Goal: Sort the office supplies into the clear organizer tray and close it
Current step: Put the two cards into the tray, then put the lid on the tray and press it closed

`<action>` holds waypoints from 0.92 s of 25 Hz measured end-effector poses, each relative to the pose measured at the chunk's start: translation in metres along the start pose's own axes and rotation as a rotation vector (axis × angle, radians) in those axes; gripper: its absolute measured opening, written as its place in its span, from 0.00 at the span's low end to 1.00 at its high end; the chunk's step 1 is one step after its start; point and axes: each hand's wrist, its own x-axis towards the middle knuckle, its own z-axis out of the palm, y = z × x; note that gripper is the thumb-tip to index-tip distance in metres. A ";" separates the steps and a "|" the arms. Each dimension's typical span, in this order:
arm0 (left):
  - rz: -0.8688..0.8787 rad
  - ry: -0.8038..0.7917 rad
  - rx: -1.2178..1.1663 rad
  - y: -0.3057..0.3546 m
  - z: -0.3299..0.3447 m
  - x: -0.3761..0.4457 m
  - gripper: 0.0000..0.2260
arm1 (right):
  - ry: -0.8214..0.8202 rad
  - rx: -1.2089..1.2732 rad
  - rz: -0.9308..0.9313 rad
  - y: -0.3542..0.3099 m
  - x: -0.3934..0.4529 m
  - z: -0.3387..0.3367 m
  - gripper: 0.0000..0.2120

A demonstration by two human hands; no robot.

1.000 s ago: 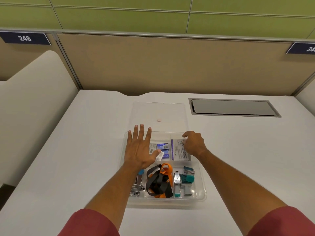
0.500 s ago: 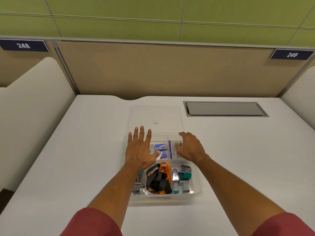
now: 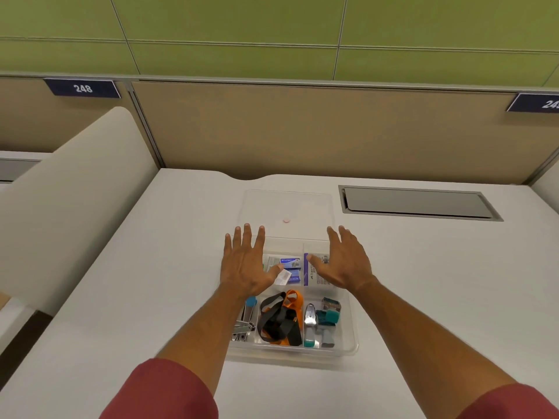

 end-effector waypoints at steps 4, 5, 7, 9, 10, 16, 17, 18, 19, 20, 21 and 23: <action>-0.052 -0.015 0.013 -0.004 -0.001 0.004 0.43 | 0.011 0.001 -0.006 0.002 0.013 -0.002 0.46; -0.062 -0.011 0.012 -0.005 -0.001 0.006 0.43 | 0.012 0.002 -0.004 0.002 0.017 -0.002 0.46; -0.071 -0.005 0.006 -0.011 -0.001 0.014 0.43 | 0.004 0.007 0.009 0.000 0.025 -0.003 0.46; -0.074 -0.004 0.001 -0.018 -0.001 0.024 0.43 | -0.004 0.008 0.023 -0.003 0.033 -0.004 0.47; -0.074 -0.005 -0.007 -0.022 0.000 0.032 0.42 | -0.003 0.016 0.032 -0.005 0.038 -0.003 0.47; -0.095 -0.039 -0.085 -0.049 0.010 0.079 0.43 | -0.005 0.048 0.139 -0.013 0.070 0.001 0.48; -0.105 -0.056 -0.103 -0.053 0.011 0.086 0.43 | -0.002 0.047 0.154 -0.013 0.075 0.002 0.48; -0.117 -0.076 -0.125 -0.057 0.013 0.093 0.43 | 0.001 0.045 0.166 -0.014 0.081 0.004 0.48; -0.131 -0.092 -0.145 -0.060 0.014 0.099 0.43 | 0.002 0.046 0.177 -0.014 0.086 0.006 0.48; -0.142 -0.106 -0.165 -0.064 0.016 0.105 0.43 | -0.001 0.051 0.190 -0.015 0.092 0.007 0.48; -0.154 -0.118 -0.184 -0.066 0.017 0.110 0.43 | -0.008 0.057 0.204 -0.015 0.097 0.009 0.48; -0.170 -0.146 -0.217 -0.071 0.021 0.121 0.43 | -0.032 0.062 0.234 -0.015 0.105 0.013 0.48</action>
